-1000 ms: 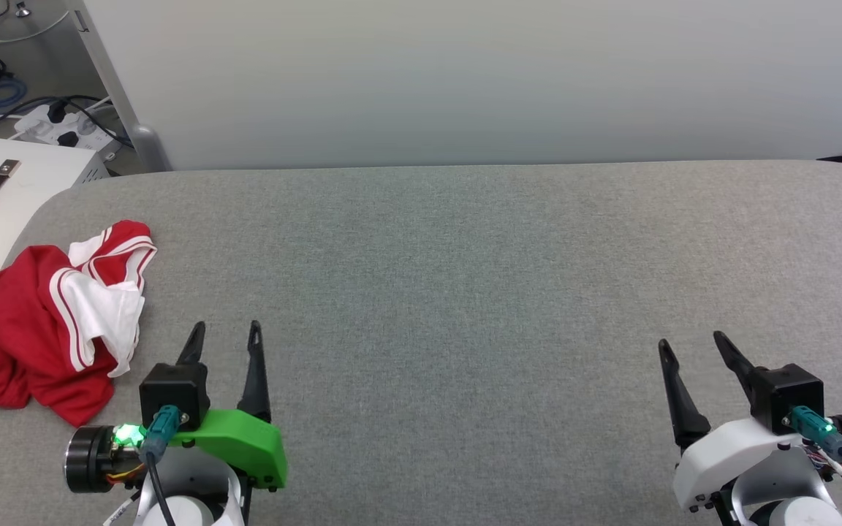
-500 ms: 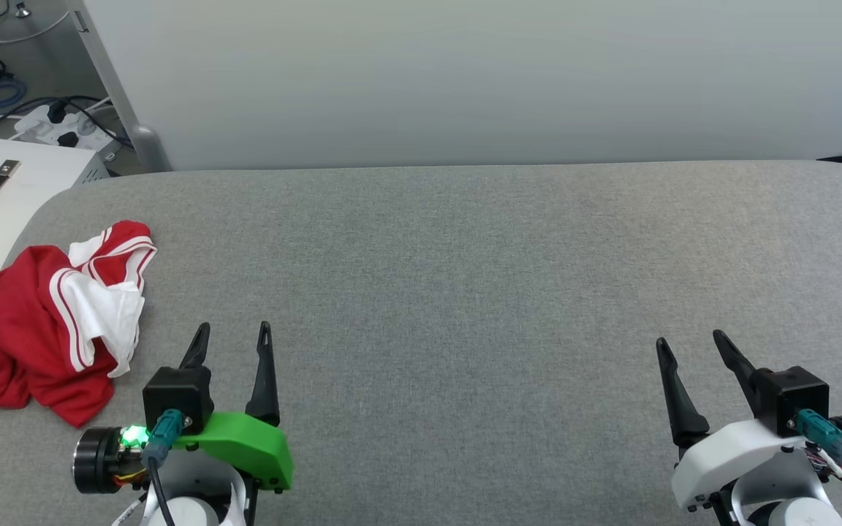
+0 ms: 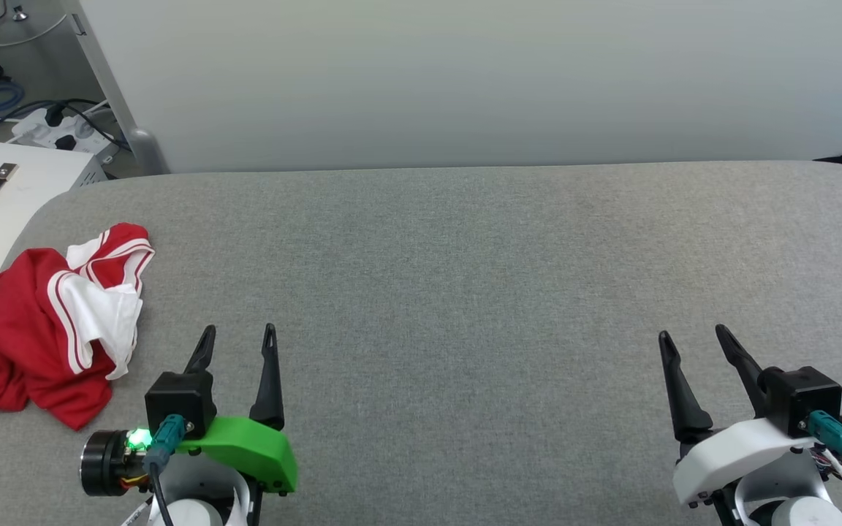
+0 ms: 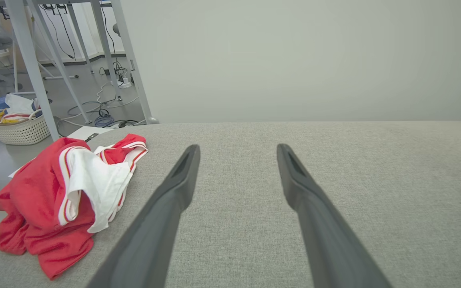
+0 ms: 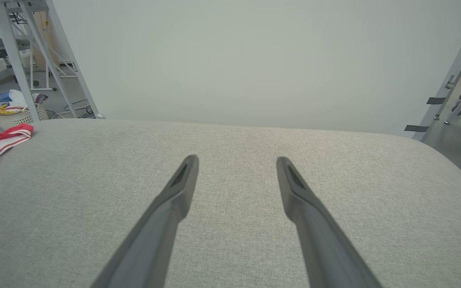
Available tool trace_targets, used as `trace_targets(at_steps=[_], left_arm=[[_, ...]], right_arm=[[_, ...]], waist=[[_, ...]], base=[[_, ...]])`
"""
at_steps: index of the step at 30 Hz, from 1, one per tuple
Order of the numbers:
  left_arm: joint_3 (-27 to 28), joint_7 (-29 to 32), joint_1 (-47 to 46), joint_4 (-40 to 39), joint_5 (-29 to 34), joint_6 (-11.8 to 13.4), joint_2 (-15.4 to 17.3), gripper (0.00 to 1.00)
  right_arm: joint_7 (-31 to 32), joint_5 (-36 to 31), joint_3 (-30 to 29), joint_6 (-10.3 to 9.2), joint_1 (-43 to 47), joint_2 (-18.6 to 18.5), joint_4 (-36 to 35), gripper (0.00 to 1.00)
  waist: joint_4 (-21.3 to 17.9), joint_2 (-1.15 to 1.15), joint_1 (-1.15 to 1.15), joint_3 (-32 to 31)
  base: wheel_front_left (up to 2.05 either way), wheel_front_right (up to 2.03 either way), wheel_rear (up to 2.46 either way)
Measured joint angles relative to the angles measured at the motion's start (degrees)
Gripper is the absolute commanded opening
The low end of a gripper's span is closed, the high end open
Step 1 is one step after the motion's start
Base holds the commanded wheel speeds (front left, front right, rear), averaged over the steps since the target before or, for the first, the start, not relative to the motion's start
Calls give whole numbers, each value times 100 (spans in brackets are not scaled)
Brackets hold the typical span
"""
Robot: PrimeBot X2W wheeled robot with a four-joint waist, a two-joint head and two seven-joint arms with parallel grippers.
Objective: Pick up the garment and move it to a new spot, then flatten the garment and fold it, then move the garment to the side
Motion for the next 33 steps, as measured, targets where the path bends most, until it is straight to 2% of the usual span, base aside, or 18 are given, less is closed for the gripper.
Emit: trace_targets(at_steps=[21, 33], left_arm=[[-44, -247, -26, 240, -236, -43, 0, 100], [48, -372, -159, 294, -333, -41, 0, 100]], right_arm=[[-85, 255, 21, 0, 0, 0, -209, 100], [-83, 276, 243, 0, -27, 0, -333, 100]], waist=[[-14, 0, 0, 15], [282, 0, 0, 95]], base=[[0, 0, 0], [0, 0, 0]])
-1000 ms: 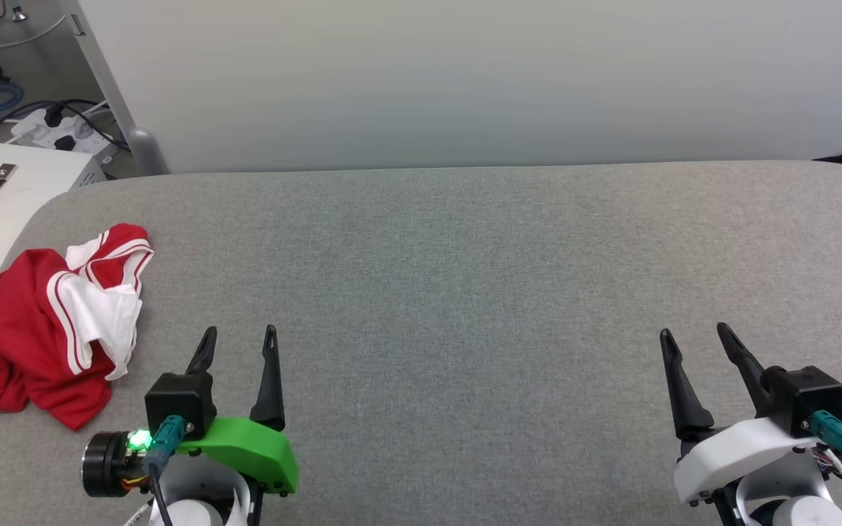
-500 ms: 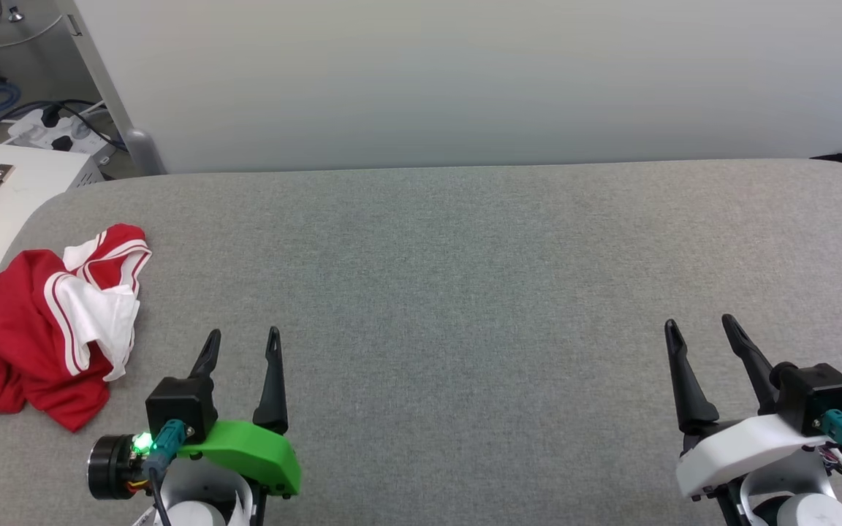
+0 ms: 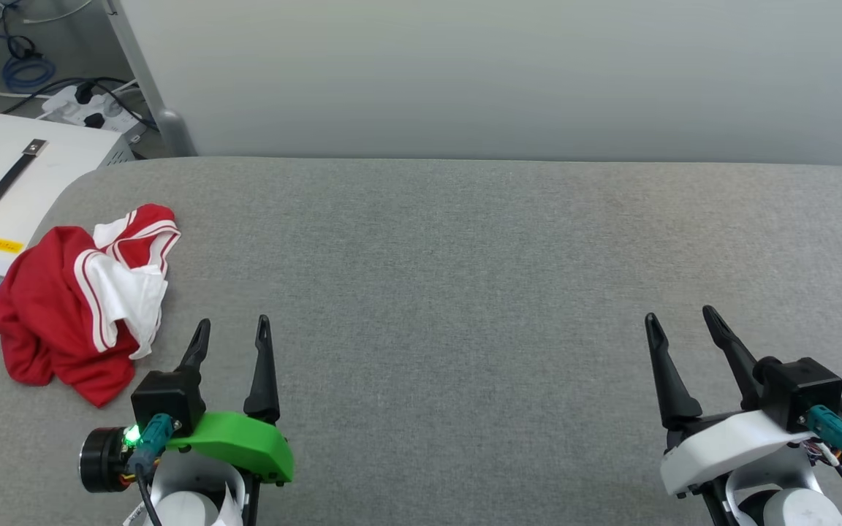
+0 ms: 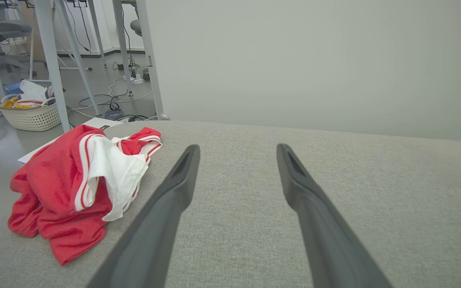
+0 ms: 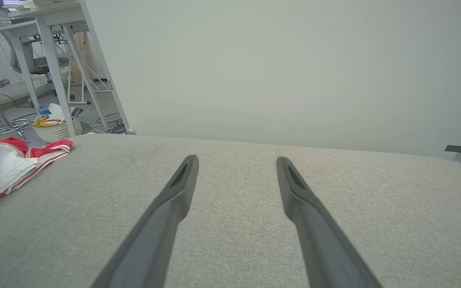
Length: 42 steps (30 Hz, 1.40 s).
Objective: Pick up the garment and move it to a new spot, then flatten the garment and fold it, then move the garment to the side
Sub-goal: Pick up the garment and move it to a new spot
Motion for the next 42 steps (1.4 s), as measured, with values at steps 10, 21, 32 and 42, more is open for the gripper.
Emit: trace_targets(at_steps=[10, 21, 32, 42], left_arm=[[165, -130, -21, 93, -138, -2, -1, 100], [299, -267, -26, 165, -244, -3, -1, 100], [407, -397, -33, 214, -234, -3, -1, 100], [525, -521, -32, 263, -225, -59, -1, 100]], right_arm=[[93, -43, 354, 0, -154, -31, -132, 100], [146, -43, 699, 0, -320, -181, -190, 100], [162, -44, 886, 0, -350, -260, -192, 100], [136, -44, 1004, 0, -374, -257, -236, 100]], waist=[[505, 0, 0, 75], [1153, 0, 0, 134], [1857, 0, 0, 168], [2366, 0, 0, 154]], base=[[0, 0, 0], [0, 0, 0], [0, 0, 0], [0, 0, 0]])
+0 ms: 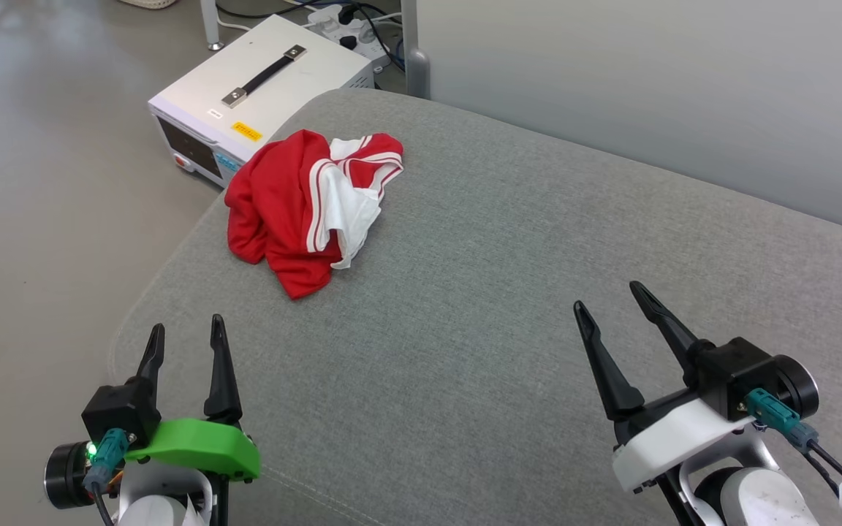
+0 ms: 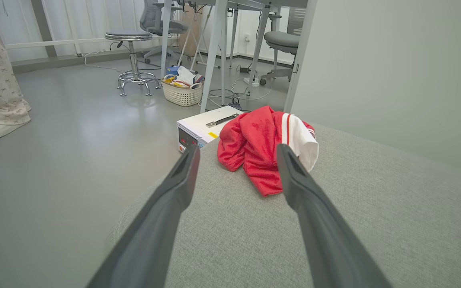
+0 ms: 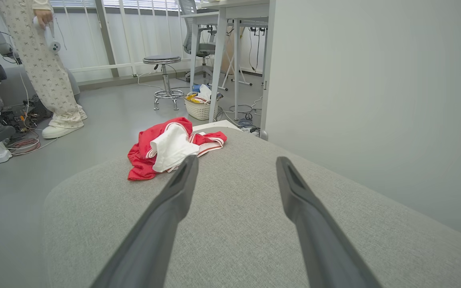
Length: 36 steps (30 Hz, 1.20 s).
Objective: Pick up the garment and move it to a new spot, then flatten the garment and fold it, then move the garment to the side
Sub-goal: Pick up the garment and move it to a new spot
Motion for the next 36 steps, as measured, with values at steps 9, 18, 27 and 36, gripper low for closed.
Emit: trace_targets(at_steps=[9, 18, 27, 36], left_arm=[[16, -90, 0, 87, 1, -53, 0, 100], [-36, -197, -7, 175, -23, -66, 0, 100], [-56, -234, -496, 465, -71, -100, 3, 100], [-64, 158, -1695, 1034, -177, -309, 397, 100]], right_arm=[[-52, 12, -21, 0, -14, 35, -15, 100], [-48, 11, -94, 0, -108, 54, -88, 100], [157, 4, -147, 0, -367, -110, -283, 100], [336, 2, -219, 0, -661, -261, -500, 100]], waist=[[321, 0, 0, -11], [485, 0, 0, 101], [323, 0, 0, 367], [-119, 0, 0, 780]], base=[[0, 0, 0], [0, 0, 0], [0, 0, 0], [0, 0, 0]])
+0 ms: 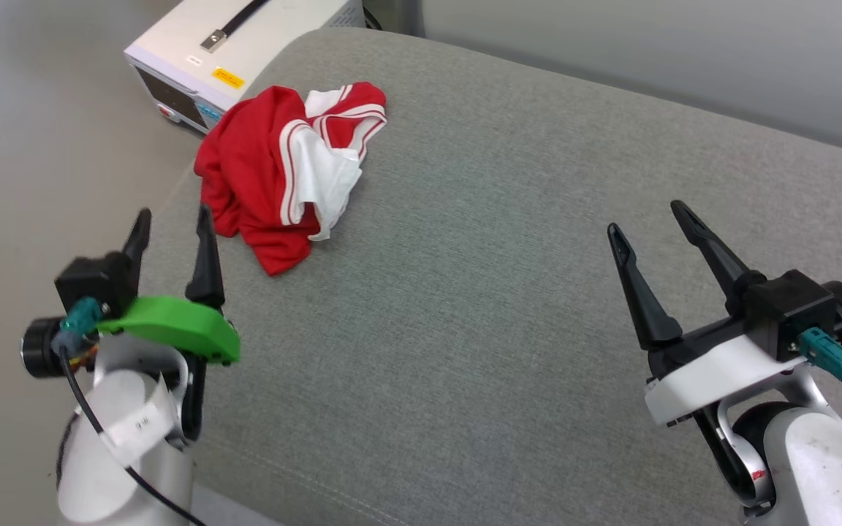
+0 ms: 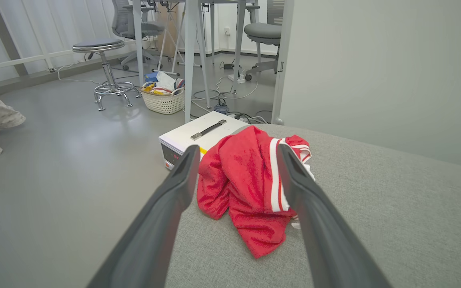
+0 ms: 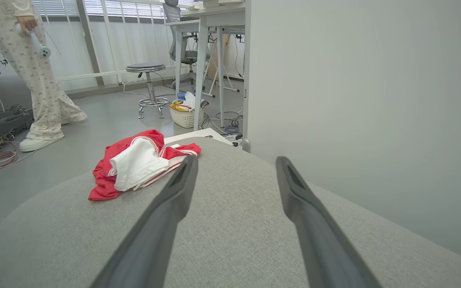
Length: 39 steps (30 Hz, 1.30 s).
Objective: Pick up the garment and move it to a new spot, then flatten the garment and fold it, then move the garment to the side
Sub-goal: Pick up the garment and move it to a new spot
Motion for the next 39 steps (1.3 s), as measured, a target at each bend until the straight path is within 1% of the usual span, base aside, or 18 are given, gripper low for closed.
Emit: trace_targets(at_steps=[5, 10, 12, 17, 21, 26, 34, 35, 36, 37, 39], left_arm=[[43, 565, -841, 264, -198, -102, 381, 100], [11, 1262, -1616, 703, -342, -225, 817, 100], [-1, 1555, -1879, 928, -428, -253, 972, 100], [-63, 2281, -2397, 1778, -600, -290, 1305, 100], [-140, 2769, -2688, 2501, -754, -299, 1439, 100], [-122, 3371, -2994, 3298, -1173, -339, 1435, 100], [-186, 3654, -3399, 3946, -1346, -341, 1644, 100], [-202, 3659, -3440, 4001, -1347, -341, 1650, 96], [-210, 3651, -3464, 4039, -1356, -341, 1651, 26], [-232, 3599, -3481, 4074, -1362, -341, 1647, 0], [-296, 3533, -3499, 4144, -1392, -338, 1622, 0]], right_arm=[[19, 0, -92, 0, -139, -35, -83, 100], [54, -3, -160, 0, -277, -67, -236, 100], [68, -3, -157, 0, -352, -105, -301, 100], [68, -3, -192, 0, -493, -162, -401, 100], [66, -3, -208, 0, -594, -163, -419, 100], [74, 9, -221, 0, -633, -199, -408, 100], [76, 63, -212, 0, -700, -275, -398, 100], [76, 66, -215, 0, -700, -275, -398, 100], [76, 73, -219, 0, -700, -275, -396, 100], [77, 78, -223, 0, -700, -275, -388, 100], [93, 87, -224, 0, -700, -270, -377, 100]], waist=[[-302, 0, 0, 269], [-577, 0, 0, 628], [-671, 0, 0, 778], [-888, 0, 1, 1187], [-1031, 0, 0, 1494], [-1161, 0, 0, 1820], [-1318, 0, -1, 2116], [-1330, 0, -1, 2123], [-1333, 0, -1, 2119], [-1333, 0, -1, 2106], [-1327, 0, -1, 2059]], base=[[0, 0, 0], [0, 0, 0], [0, 0, 0], [0, 0, 0], [0, 0, 0], [0, 0, 0], [0, 0, 0], [0, 0, 0], [0, 0, 0], [0, 0, 0], [0, 0, 0]])
